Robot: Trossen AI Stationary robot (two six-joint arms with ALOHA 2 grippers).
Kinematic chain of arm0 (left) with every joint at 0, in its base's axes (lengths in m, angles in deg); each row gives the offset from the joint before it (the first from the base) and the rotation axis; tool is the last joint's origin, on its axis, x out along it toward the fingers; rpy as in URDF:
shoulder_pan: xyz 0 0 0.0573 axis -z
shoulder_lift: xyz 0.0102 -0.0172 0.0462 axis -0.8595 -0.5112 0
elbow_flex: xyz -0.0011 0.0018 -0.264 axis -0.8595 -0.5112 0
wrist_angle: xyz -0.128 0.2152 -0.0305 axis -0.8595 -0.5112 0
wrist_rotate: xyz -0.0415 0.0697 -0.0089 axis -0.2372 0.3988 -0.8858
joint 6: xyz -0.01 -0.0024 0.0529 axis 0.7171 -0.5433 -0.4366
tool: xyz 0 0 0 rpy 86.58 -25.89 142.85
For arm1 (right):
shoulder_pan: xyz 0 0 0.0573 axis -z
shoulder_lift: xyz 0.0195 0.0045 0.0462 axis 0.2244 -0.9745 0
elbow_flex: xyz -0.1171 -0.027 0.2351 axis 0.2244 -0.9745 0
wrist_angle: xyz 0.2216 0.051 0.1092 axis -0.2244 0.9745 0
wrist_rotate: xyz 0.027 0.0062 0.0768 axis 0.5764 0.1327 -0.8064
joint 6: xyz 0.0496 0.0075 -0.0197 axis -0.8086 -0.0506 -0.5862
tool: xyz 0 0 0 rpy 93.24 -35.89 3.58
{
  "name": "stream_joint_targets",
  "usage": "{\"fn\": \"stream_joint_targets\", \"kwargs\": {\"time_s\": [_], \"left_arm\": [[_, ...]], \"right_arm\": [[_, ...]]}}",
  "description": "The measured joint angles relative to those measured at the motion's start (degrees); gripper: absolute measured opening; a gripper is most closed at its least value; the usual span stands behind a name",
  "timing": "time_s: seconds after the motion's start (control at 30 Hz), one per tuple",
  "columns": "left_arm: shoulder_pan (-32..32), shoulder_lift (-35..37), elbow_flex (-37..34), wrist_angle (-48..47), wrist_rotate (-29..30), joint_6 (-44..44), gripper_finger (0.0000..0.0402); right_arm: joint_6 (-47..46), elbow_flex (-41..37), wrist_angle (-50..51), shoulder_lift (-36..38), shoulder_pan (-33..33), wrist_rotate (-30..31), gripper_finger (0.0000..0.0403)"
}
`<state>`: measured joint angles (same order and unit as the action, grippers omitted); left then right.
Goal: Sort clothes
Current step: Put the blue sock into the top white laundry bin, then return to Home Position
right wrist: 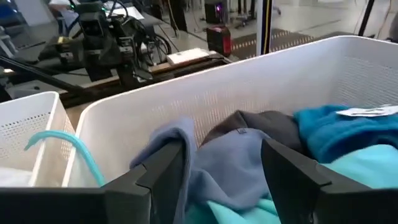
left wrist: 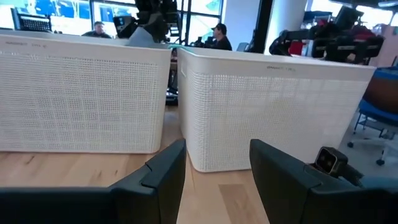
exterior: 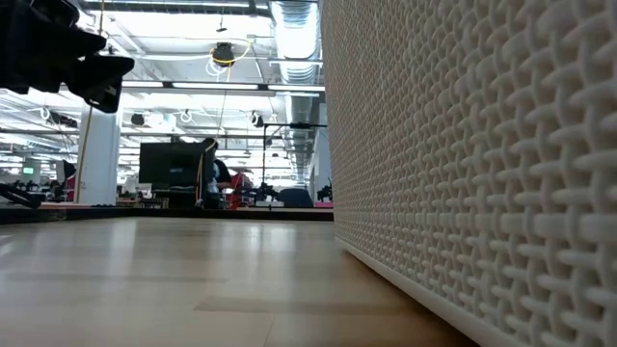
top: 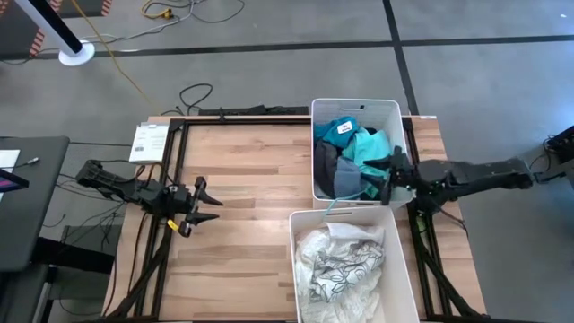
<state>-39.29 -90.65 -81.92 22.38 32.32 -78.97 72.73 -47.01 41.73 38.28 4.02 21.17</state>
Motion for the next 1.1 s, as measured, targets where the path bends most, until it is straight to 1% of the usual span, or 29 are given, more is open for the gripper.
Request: {"fn": "stream_joint_targets", "kwargs": {"time_s": [0.1,0.23,0.27,0.33,0.43,0.57,0.63,0.73,0.83,0.93,1.1], "left_arm": [[0.0,0.0,-0.1,0.0,0.1,0.7,0.0173],[0.0,0.0,-0.1,-0.1,0.2,0.9,0.0173],[0.0,0.0,-0.1,-0.2,0.2,0.9,0.0173],[0.0,0.0,-0.1,-0.2,0.2,1.1,0.0173],[0.0,0.0,-0.1,-0.2,0.2,1.4,0.0173],[0.0,0.0,-0.2,-0.3,0.2,1.4,0.0173],[0.0,0.0,-0.2,-0.3,0.2,1.4,0.0173],[0.0,0.0,-0.2,-0.3,-0.1,1.5,0.0173],[0.0,0.0,-0.2,-0.5,-0.2,1.4,0.0173],[0.0,0.0,-0.2,-0.6,-0.2,1.1,0.0173],[0.0,0.0,-0.2,-0.7,-0.8,1.3,0.0173]], "right_arm": [[-2.4,2.8,6.1,0.0,0.7,0.2,0.0227],[-7.1,8.7,19.2,-1.2,2.0,0.9,0.0227],[-7.5,10.1,21.8,-1.5,2.0,0.5,0.0227],[-7.4,12.3,23.6,-1.5,1.3,-2.8,0.0227],[-4.7,13.0,19.5,-0.7,-2.2,-7.8,0.0227],[-0.4,11.2,10.9,0.7,-9.7,-7.9,0.0226],[-0.3,10.3,10.2,0.7,-13.4,-6.3,0.0226],[-1.5,8.7,9.8,1.3,-18.5,-1.6,0.0226],[-2.3,6.5,6.7,2.3,-22.8,3.0,0.0226],[-1.7,4.5,3.6,3.4,-26.5,4.1,0.0226],[-0.9,1.8,-1.6,5.7,-33.9,4.1,0.0226]]}}
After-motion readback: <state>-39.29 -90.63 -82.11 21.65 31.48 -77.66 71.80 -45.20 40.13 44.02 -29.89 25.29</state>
